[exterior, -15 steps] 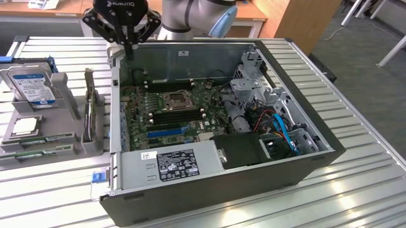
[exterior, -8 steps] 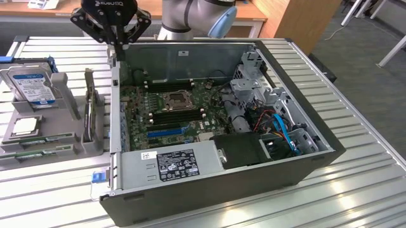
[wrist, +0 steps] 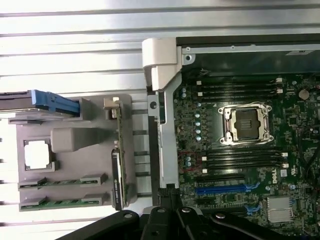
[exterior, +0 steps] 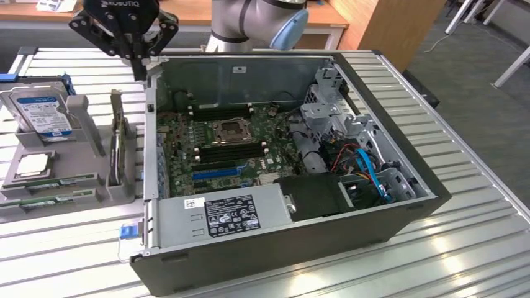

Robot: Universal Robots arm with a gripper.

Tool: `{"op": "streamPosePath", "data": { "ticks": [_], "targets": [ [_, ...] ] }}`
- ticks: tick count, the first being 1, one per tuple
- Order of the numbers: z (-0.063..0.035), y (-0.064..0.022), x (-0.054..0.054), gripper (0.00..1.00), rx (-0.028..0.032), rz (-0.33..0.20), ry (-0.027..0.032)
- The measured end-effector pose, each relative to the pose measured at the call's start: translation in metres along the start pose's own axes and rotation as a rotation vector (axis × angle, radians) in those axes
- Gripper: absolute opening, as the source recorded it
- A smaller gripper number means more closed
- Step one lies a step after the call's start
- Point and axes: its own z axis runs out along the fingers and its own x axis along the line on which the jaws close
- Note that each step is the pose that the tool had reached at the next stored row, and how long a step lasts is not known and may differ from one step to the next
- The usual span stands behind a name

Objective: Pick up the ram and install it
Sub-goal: 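Reach for the ram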

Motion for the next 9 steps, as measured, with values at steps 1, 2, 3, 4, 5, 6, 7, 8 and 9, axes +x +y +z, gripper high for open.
{"op": "streamPosePath", "data": {
  "ticks": [1, 2, 3, 4, 5, 6, 7, 8, 9],
  "targets": [
    [-0.0001, -0.0003, 0.003, 0.1, 0.0, 0.0, 0.0],
    [-0.0001, -0.0006, 0.007, 0.1, 0.0, 0.0, -0.0001],
    [-0.0002, -0.0008, 0.01, 0.1, 0.0, 0.0, 0.0],
    [-0.0002, -0.0011, 0.013, 0.1, -0.0001, 0.0, -0.0001],
    [-0.0003, -0.0014, 0.017, 0.1, 0.0, 0.0, -0.0001],
    [-0.0004, -0.0017, 0.02, 0.1, -0.0001, 0.0, -0.0001],
    [-0.0005, -0.002, 0.024, 0.1, -0.0001, 0.0, -0.0001],
    [-0.0006, -0.0023, 0.027, 0.1, 0.0, 0.0, 0.0],
    [-0.0006, -0.0026, 0.031, 0.1, -0.0001, 0.0, -0.0001]
  ]
}}
